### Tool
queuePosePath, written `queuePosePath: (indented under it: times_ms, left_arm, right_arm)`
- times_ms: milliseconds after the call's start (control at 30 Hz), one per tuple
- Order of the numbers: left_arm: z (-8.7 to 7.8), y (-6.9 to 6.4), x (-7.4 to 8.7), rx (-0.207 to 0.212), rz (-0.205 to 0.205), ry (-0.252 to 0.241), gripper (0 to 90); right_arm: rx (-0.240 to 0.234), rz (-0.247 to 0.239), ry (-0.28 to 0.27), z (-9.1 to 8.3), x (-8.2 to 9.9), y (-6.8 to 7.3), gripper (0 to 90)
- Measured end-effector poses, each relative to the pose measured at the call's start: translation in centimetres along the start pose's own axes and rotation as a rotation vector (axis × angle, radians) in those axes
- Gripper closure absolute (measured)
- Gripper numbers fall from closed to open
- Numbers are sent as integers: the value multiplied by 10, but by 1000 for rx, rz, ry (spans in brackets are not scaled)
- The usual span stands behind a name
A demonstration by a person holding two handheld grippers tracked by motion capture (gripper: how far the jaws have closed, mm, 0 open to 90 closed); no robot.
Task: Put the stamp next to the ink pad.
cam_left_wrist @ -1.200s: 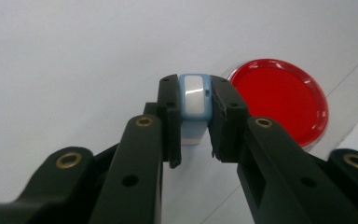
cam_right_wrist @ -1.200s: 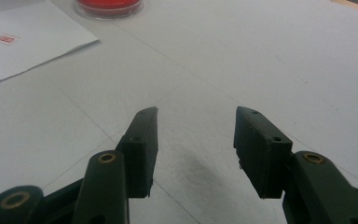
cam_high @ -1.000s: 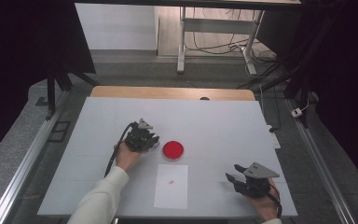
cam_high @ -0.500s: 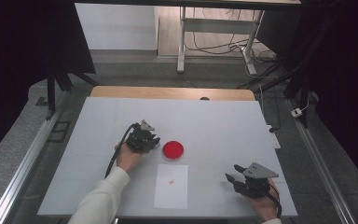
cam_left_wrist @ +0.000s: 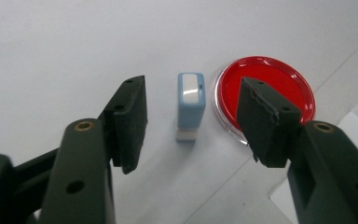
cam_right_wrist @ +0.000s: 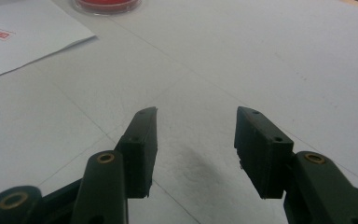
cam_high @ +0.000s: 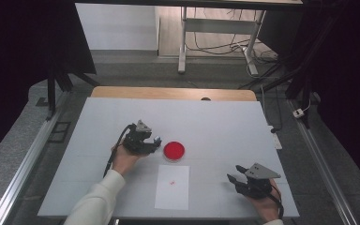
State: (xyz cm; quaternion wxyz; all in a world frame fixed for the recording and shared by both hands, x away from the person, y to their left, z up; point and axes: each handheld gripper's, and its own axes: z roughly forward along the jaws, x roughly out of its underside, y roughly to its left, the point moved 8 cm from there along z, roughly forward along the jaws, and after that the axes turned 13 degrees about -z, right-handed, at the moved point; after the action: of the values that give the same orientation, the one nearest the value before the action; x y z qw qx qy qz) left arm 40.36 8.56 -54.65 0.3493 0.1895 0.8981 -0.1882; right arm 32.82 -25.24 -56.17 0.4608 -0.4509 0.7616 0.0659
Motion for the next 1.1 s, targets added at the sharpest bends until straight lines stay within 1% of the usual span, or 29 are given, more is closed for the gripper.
queuePosePath:
  times_ms: [67, 100, 300, 467, 700, 867, 1033, 1100]
  left_arm:
    - [-4, -1, 3, 9, 1, 2, 411]
    - [-7, -2, 5, 5, 8, 4, 405]
    - [-24, -6, 11, 22, 10, -27, 383]
    - [-37, -15, 15, 55, 27, -52, 376]
    - [-55, -25, 23, 93, 47, -82, 368]
    - [-67, -27, 35, 119, 36, -90, 365]
    - [-78, -25, 52, 119, 30, -100, 352]
    - [-82, -23, 58, 115, 28, -103, 349]
  right_arm:
    - [1, 0, 0, 0, 0, 0, 487]
    - [0, 1, 1, 0, 0, 0, 486]
    - [-1, -3, -4, 0, 0, 1, 482]
    - [4, -8, -9, -1, -2, 1, 476]
    - [-9, -18, -34, -2, -4, 3, 466]
    - [-16, -29, -49, -3, -6, 4, 451]
    - [-25, -35, -78, -6, -9, 5, 439]
    - [-24, -41, -74, -7, -9, 5, 437]
